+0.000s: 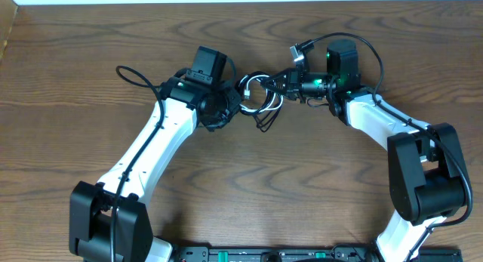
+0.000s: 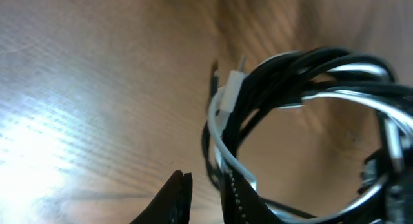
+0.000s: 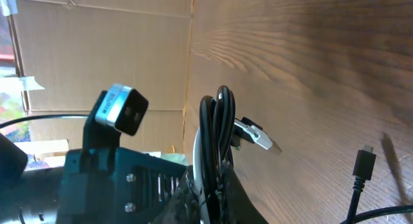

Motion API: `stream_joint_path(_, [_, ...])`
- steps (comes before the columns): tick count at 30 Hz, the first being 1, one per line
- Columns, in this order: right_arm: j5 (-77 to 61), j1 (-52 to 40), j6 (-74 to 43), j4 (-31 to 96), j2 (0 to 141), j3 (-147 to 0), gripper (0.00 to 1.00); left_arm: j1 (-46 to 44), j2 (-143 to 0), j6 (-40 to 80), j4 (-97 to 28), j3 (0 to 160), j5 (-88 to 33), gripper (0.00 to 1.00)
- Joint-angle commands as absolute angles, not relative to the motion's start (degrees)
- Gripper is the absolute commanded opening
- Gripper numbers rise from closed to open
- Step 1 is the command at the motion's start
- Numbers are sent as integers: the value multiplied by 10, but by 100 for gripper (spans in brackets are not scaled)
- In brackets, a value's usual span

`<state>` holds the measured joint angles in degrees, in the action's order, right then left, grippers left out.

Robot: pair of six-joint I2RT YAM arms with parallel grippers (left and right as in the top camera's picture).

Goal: Untangle cables

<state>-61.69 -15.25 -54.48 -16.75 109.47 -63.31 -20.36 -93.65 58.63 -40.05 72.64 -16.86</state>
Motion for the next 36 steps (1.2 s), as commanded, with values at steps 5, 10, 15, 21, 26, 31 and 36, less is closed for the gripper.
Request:
stream_joint_path(5, [-625,-156,-548,-170,1090,-637,1,-203,-924,592,-385,726,-150,26])
stream_joint_path(10, [-625,-156,-548,-170,1090,-637,1,-203,-925,592,-387,725,-132,30])
stream_joint_path(15, [-625,-156,-548,-170,1090,-637,1,-203,-926,592,-373,725,-114,31])
stream_joint_path(21, [-625,-156,-548,-170,1090,-637,1,-203,-931,590,-350,725,-71,33])
stream_joint_path(26, [-625,-156,-548,-170,1090,-637,1,-203,-944,589,-340,725,-55,33])
stream_joint_path(31, [-625,-156,-548,-170,1090,-637,1,-203,-946,519,-297,725,-55,33])
stream_joint_path(36, [-625,-156,-548,-170,1090,-637,1,-203,-946,463,-267,725,-55,33])
